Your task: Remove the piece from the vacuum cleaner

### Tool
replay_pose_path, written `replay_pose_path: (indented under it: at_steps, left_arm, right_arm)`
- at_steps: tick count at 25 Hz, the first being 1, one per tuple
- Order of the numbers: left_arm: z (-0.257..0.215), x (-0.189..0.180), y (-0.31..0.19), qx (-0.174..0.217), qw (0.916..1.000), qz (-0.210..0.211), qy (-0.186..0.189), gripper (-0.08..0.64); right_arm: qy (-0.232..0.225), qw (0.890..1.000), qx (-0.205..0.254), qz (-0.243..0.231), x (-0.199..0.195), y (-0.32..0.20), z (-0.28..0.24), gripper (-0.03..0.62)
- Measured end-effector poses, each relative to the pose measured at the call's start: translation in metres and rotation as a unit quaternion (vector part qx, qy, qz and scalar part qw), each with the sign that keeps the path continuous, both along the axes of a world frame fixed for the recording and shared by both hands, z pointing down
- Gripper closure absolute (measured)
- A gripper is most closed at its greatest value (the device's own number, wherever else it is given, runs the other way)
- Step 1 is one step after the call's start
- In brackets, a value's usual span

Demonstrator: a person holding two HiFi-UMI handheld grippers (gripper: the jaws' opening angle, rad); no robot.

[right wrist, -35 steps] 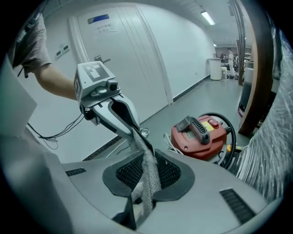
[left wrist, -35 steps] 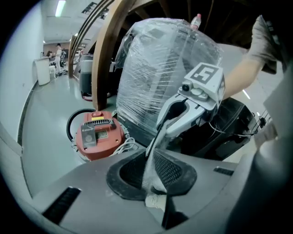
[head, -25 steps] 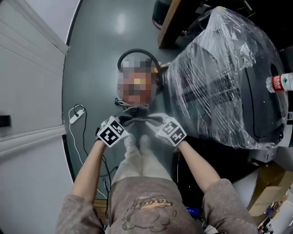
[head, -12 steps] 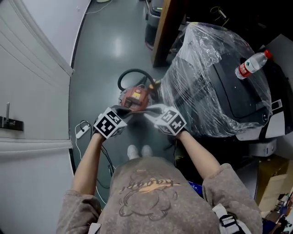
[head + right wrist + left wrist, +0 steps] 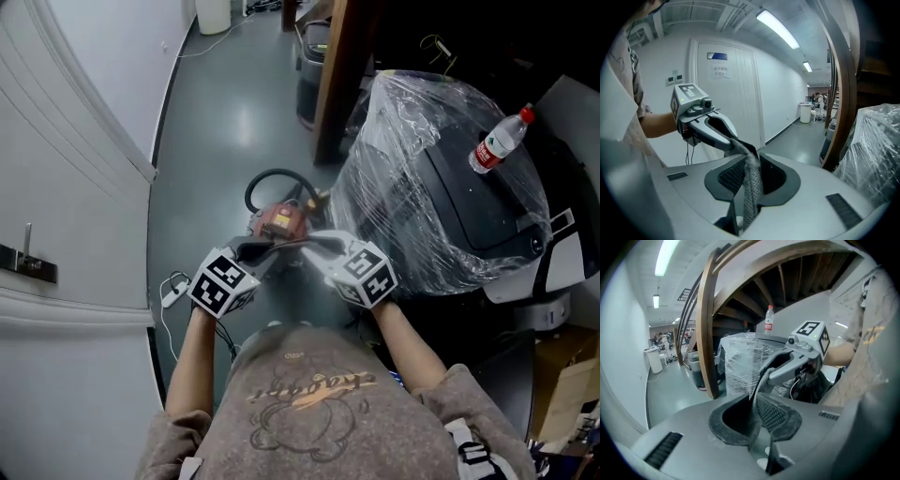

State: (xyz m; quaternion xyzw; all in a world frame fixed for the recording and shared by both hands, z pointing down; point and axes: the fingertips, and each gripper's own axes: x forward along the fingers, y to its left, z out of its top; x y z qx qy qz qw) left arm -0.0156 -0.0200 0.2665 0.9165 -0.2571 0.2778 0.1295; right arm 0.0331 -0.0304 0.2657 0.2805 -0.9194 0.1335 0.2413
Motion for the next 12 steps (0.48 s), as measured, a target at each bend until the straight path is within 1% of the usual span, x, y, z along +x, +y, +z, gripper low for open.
replay_pose_path:
  at_steps: [3,7,12]
  left_arm:
    - [-0.01,0.002,0.007,0.007,0.9998,-0.002,0.017,0.509]
    - [-0.017,0.0,0.02,0.019,0.9996,0.004,0.021,0.509]
    - [-0.005,0.0,0.027,0.02,0.9993,-0.005,0.031,0.506]
  right_arm:
    - [-0.01,1.0,0.007,0.012,0.002,0.009,-0.011,0.526]
    - [-0.026,0.999,0.012,0.019,0.0,0.021,-0.018,0.526]
    - [-0.041,0.999,0.003,0.021,0.002,0.03,-0.004,0.526]
